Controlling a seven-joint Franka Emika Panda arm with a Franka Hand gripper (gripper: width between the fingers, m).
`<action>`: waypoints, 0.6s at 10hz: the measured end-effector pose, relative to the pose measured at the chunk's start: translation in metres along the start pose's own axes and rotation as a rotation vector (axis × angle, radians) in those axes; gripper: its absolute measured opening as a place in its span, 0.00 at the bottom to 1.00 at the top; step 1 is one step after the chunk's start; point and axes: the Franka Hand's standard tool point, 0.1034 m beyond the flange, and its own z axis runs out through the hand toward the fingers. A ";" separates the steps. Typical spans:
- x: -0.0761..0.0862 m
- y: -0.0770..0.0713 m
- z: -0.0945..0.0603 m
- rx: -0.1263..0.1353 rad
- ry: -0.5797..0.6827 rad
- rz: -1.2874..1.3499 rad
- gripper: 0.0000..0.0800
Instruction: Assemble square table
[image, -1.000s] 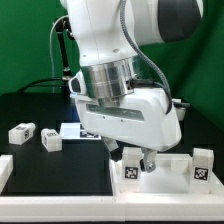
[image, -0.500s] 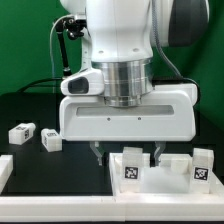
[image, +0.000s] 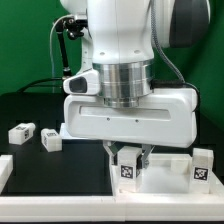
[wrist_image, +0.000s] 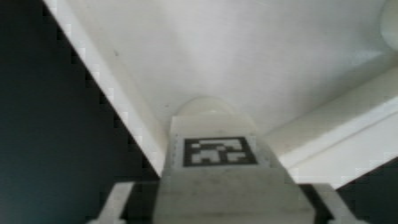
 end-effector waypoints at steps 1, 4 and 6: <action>0.000 -0.001 0.000 -0.001 0.002 0.134 0.36; -0.003 0.000 -0.001 -0.006 -0.027 0.542 0.36; -0.002 -0.005 -0.003 0.015 -0.069 0.851 0.36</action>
Offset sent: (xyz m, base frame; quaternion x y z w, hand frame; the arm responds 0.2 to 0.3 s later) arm 0.0056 -0.0025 0.0073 -0.0189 -0.0355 0.3454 0.9376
